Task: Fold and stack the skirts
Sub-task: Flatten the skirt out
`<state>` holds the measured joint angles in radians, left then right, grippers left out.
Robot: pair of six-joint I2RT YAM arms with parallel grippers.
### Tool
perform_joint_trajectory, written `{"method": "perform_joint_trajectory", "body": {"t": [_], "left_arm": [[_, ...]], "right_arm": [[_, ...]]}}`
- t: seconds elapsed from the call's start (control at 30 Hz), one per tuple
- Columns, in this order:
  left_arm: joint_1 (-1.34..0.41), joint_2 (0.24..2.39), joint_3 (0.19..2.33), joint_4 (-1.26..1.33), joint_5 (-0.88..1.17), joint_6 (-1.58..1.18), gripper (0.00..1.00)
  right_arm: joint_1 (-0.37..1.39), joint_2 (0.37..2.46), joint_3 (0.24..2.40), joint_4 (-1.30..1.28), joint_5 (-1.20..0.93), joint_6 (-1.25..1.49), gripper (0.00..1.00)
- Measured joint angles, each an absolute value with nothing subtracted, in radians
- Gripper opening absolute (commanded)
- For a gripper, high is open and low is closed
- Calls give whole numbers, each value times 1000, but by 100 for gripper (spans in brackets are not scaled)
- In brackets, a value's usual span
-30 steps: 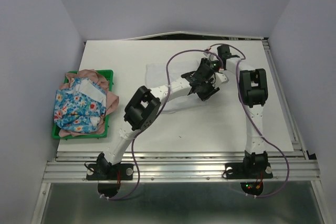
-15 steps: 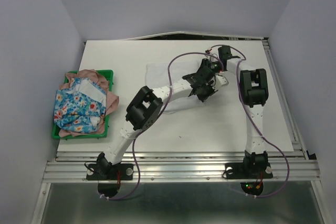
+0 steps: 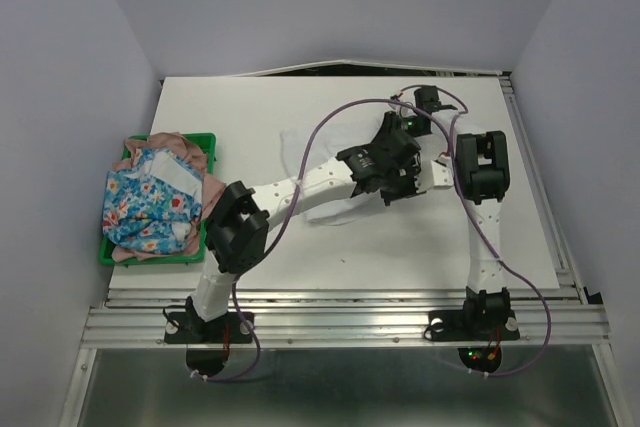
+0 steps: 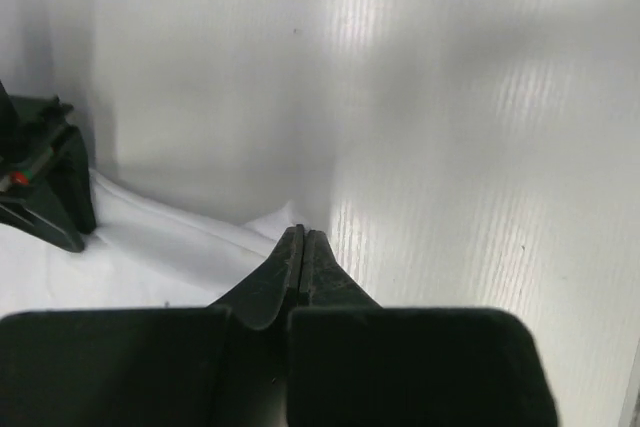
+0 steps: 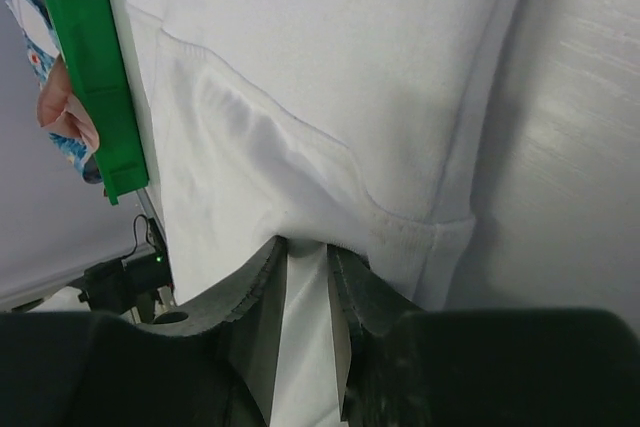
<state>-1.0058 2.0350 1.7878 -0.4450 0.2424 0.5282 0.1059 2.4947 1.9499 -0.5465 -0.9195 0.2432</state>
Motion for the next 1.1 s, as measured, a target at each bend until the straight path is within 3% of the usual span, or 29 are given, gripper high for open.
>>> {"method": "perform_joint_trajectory", "body": {"t": [0.17, 0.27, 0.3, 0.37, 0.47, 0.63, 0.73, 0.97, 1.1], "left_arm": [[-1051, 1967, 1687, -488, 232, 694, 0], [-1069, 1966, 1594, -493, 208, 781, 35], [-1081, 1964, 1561, -487, 196, 804, 59], [-1115, 1953, 1493, -492, 191, 823, 68], [-1173, 1920, 1452, -497, 203, 827, 68], [-1163, 1790, 1456, -475, 292, 718, 55], [-1044, 1702, 1457, -481, 369, 639, 45], [-595, 1607, 1259, -464, 447, 501, 45], [-476, 1610, 1155, -466, 426, 413, 44]], "right_arm": [[106, 2499, 1964, -585, -909, 241, 29], [106, 2503, 1976, -601, -904, 239, 29], [106, 2503, 1977, -603, -904, 239, 29], [106, 2505, 1982, -603, -901, 235, 29], [106, 2505, 1985, -603, -897, 228, 29], [106, 2501, 1986, -606, -895, 206, 31], [106, 2487, 1985, -623, -867, 172, 34], [119, 2320, 1887, -646, -740, 52, 41], [167, 2231, 1887, -653, -708, -1, 40]]}}
